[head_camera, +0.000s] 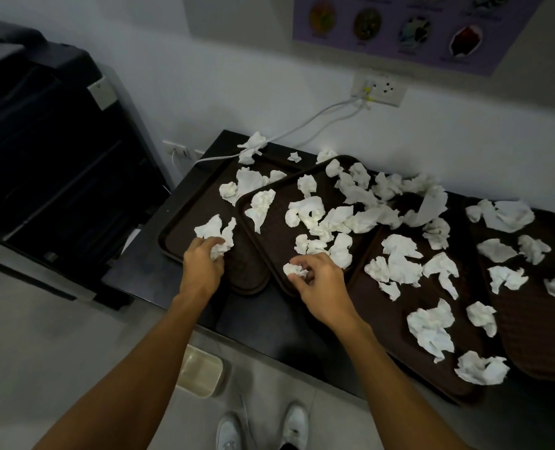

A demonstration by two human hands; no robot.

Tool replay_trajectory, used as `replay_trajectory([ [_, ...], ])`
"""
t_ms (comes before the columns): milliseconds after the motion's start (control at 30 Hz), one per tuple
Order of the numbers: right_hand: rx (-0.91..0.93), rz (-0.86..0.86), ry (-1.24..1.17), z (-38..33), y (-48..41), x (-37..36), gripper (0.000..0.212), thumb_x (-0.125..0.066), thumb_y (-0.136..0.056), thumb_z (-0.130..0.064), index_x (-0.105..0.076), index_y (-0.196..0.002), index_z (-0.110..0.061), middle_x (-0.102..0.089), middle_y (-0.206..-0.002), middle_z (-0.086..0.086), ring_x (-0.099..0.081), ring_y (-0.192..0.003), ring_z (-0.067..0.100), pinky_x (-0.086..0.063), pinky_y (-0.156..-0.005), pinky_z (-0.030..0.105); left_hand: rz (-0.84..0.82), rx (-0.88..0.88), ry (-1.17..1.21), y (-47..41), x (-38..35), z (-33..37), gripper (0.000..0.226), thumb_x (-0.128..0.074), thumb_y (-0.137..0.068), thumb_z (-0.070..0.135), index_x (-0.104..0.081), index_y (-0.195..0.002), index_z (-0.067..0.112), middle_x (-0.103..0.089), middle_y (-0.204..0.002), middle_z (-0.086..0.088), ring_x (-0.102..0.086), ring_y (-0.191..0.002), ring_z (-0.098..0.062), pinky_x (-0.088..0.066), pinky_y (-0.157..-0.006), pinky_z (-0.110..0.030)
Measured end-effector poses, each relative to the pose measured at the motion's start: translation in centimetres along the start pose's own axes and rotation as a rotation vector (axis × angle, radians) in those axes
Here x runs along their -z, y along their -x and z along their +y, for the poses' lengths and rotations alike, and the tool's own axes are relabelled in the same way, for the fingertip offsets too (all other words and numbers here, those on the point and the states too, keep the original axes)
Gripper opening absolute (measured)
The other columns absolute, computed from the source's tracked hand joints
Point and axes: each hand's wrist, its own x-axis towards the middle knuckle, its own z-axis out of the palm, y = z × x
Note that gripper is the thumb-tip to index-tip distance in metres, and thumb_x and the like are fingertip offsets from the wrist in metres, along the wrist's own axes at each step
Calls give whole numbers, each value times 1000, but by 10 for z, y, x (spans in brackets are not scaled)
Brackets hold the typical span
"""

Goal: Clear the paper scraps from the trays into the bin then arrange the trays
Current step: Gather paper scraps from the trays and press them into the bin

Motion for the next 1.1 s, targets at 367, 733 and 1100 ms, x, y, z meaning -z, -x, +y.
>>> replay_trajectory([
  [367,7,17,-81,-10,1,-1,27,-79,-89,-19,-72,-115,-26,-59,-109,-5,-63,-91,16,-57,-91,34,203,32,131,36,19,20,26,-72,-87,7,-76,-110,17,-67,-104,2,-68,-84,-17,-49,-82,-22],
  [733,26,80,-170,-47,16,-9,35,-78,-91,-21,-69,-124,-18,-62,-111,-4,-61,-82,4,-51,-75,10,275,-1,313,68,57,36,23,-70,-92,14,-73,-112,25,-67,-107,10,-67,-93,-8,-56,-78,-25],
  [1100,-10,-37,-239,-103,80,-100,30,-80,-90,-22,-70,-118,-23,-61,-112,-8,-63,-86,3,-54,-73,15,274,35,338,139,122,-43,22,-73,-92,17,-72,-111,27,-67,-106,13,-67,-96,-9,-58,-78,-37],
])
